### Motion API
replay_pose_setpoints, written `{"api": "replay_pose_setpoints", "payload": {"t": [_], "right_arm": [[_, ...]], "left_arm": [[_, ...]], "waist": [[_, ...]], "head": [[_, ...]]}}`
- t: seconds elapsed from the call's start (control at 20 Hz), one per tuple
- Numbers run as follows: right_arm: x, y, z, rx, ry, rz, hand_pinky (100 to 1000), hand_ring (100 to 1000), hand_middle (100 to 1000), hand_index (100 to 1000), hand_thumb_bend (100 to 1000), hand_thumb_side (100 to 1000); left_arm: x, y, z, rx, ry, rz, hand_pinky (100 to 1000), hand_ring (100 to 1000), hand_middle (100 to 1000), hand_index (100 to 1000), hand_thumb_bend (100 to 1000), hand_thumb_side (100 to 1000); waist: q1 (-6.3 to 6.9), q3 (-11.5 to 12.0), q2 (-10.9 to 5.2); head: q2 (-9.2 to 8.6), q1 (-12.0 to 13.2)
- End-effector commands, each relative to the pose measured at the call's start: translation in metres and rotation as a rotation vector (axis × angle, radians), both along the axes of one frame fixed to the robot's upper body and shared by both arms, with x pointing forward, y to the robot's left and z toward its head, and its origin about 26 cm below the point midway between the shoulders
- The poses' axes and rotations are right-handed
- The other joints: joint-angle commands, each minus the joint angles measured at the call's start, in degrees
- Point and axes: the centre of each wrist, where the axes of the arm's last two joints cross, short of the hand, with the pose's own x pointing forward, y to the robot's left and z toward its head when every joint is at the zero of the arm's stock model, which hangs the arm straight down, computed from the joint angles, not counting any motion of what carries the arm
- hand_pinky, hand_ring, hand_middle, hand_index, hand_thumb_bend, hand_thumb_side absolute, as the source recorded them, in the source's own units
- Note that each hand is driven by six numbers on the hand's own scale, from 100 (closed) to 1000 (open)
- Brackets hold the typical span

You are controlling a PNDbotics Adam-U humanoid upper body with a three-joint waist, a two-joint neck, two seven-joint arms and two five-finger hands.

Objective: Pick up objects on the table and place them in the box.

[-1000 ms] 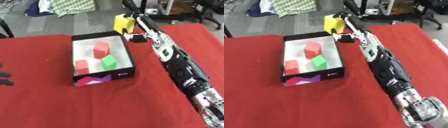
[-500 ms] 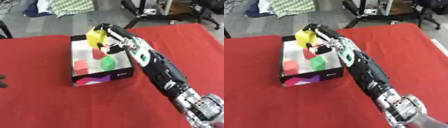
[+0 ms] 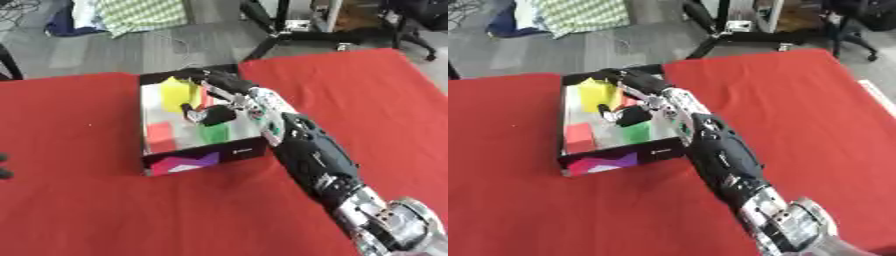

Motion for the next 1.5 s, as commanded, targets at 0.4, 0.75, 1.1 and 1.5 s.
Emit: {"api": "replay_pose_setpoints", "payload": {"t": [0.4, 0.75, 1.1, 1.5], "right_arm": [[0.001, -0.054, 0.047, 0.116, -0.166, -0.076, 1000, 1000, 1000, 985, 100, 564], [-0.026, -0.112, 0.056, 0.253, -0.308, -0.166, 1000, 957, 941, 954, 100, 483], [-0.061, -0.116, 0.021, 0.432, -0.307, -0.206, 1000, 912, 889, 949, 100, 557], [-0.099, -0.114, -0.039, 0.604, -0.066, -0.342, 1000, 898, 859, 944, 100, 679]], "left_arm": [[-0.002, 0.006, 0.003, 0.012, -0.012, 0.023, 804, 534, 596, 881, 173, 907], [-0.003, 0.011, 0.003, 0.007, -0.021, 0.059, 801, 532, 593, 877, 164, 901], [-0.001, 0.012, 0.007, -0.018, -0.052, 0.100, 799, 533, 593, 875, 160, 897], [-0.001, 0.011, 0.004, -0.042, -0.050, 0.123, 798, 537, 598, 872, 152, 896]], "waist": [[0.01, -1.7, -1.24], [-0.94, -3.8, -1.59], [-1.67, -5.9, -1.11], [-1.54, -7.2, -1.59]], "head": [[-0.06, 1.8], [0.76, 5.3], [1.33, 9.5], [3.93, 14.4]]}}
